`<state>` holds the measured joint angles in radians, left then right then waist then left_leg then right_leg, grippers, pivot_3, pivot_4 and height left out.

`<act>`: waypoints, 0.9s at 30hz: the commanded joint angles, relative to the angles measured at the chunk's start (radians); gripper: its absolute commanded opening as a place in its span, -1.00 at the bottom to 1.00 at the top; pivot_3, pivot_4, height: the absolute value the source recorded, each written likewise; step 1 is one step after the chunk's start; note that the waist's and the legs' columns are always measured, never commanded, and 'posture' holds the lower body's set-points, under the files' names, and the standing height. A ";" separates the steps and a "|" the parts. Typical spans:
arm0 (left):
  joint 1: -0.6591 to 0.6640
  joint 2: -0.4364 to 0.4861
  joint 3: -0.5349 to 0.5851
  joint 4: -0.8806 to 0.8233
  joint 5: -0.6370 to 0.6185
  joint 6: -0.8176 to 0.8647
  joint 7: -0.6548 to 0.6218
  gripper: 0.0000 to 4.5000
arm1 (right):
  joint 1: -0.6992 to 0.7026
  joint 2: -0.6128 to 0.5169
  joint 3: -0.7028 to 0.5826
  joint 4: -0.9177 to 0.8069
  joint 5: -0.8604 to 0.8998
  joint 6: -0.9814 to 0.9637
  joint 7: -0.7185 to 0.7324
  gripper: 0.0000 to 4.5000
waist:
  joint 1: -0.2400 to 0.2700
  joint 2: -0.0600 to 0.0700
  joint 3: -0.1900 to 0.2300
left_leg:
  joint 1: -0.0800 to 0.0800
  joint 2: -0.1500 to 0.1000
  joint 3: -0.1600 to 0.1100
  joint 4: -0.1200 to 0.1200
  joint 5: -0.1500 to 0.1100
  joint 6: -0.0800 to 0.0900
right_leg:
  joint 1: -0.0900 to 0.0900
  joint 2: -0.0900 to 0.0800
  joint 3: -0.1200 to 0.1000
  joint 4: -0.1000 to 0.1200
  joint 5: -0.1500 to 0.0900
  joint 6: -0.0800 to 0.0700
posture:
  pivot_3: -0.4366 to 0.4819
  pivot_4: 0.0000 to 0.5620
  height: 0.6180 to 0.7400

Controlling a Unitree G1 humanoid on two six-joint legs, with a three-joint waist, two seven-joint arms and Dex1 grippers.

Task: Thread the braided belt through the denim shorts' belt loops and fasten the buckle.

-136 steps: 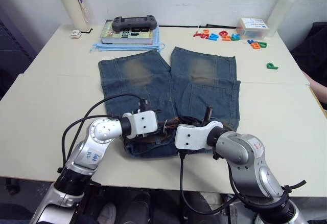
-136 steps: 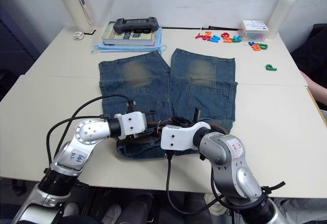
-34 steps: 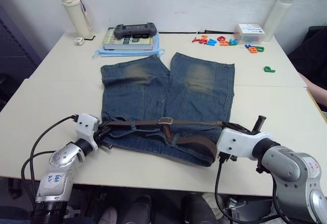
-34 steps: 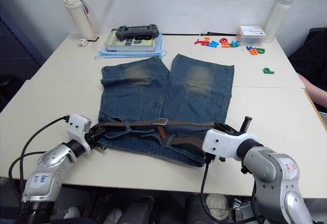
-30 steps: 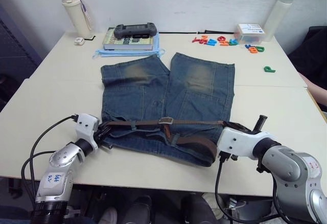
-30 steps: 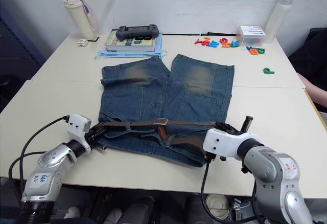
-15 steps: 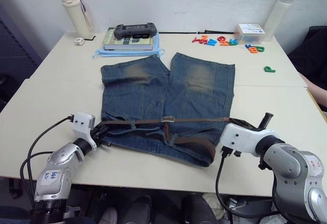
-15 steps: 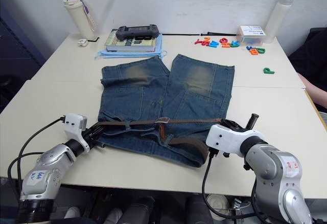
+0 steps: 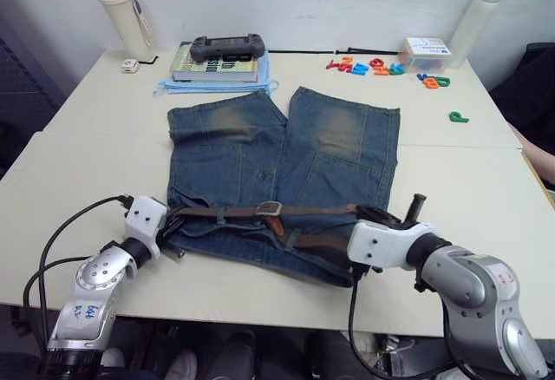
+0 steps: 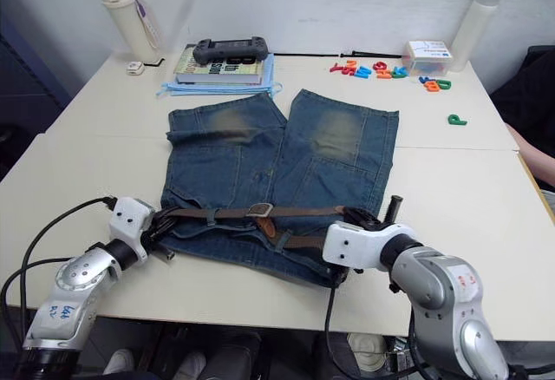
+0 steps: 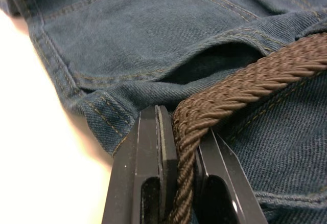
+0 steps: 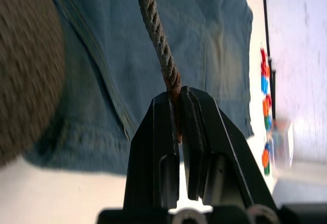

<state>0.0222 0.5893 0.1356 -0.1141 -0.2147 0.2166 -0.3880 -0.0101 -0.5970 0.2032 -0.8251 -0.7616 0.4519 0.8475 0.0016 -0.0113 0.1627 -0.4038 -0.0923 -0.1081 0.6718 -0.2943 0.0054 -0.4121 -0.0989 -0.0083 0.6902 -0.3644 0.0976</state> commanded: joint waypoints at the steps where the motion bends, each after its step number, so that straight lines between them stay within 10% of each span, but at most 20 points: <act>1: 0.031 0.058 0.026 0.046 0.065 -0.010 -0.022 -0.99 | 0.005 0.010 0.014 -0.064 -0.029 -0.019 0.004 -1.00 | -0.001 -0.001 0.001 | 0.000 0.000 0.000 -0.001 0.000 0.000 | 0.000 0.000 0.000 0.000 0.000 0.000 | -0.05 -0.47 -0.20; 27: 0.132 0.247 0.100 -0.219 0.062 -0.050 -0.310 -0.99 | 0.047 0.170 0.163 -0.119 -0.118 -0.075 0.069 -1.00 | 0.000 -0.008 0.011 | -0.002 0.001 0.000 -0.007 0.000 -0.005 | -0.001 0.002 -0.001 -0.007 -0.002 -0.003 | -0.05 -0.47 -0.20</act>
<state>0.1390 0.8266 0.2115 -0.2868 -0.1528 0.1639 -0.6839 0.0298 -0.4387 0.3513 -0.8561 -0.8669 0.3929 0.9085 0.0014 -0.0196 0.1736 -0.4057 -0.0910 -0.1081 0.6652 -0.2942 0.0006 -0.4137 -0.0970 -0.0089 0.6836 -0.3660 0.0951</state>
